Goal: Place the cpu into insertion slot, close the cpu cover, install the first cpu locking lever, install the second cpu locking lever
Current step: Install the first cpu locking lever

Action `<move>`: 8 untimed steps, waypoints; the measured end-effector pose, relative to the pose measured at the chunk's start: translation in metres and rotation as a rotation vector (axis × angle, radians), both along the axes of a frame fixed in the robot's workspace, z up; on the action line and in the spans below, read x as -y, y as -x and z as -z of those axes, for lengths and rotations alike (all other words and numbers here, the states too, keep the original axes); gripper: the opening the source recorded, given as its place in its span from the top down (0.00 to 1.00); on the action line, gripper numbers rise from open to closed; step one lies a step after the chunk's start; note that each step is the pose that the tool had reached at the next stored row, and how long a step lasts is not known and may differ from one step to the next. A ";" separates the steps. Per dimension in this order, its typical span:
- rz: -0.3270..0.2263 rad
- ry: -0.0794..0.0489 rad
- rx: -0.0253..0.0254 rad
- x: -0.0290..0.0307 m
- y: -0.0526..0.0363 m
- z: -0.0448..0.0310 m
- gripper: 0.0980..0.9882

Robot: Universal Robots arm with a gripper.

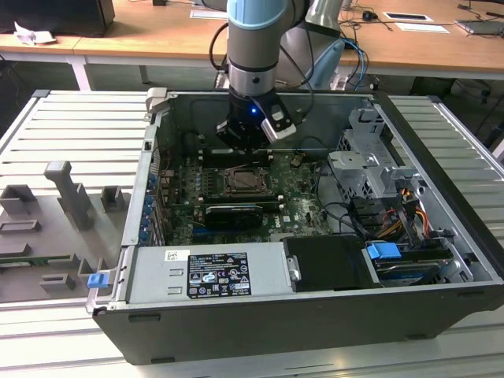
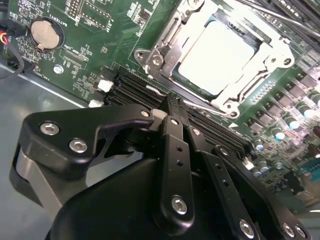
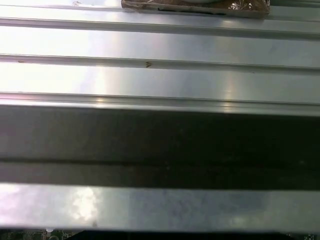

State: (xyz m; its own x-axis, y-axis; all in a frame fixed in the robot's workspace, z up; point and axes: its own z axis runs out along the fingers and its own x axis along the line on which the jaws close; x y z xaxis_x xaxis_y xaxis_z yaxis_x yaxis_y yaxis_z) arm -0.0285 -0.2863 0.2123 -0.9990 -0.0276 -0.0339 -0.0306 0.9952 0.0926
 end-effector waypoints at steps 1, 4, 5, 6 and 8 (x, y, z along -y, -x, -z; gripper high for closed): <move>0.000 0.000 0.0000 0.0000 -0.0009 0.0006 0.99; -0.001 0.000 -0.0001 0.0000 -0.0036 0.0029 0.99; -0.001 0.000 -0.0001 0.0000 -0.0044 0.0037 0.99; -0.002 0.000 -0.0002 0.0000 -0.0050 0.0047 0.99; -0.002 0.000 -0.0002 0.0000 -0.0060 0.0064 0.99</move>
State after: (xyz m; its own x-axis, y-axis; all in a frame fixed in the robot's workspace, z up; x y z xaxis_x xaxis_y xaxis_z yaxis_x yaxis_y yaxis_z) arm -0.0225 -0.2863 0.2059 -0.9990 -0.0297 -0.0337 -0.0327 0.9952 0.0925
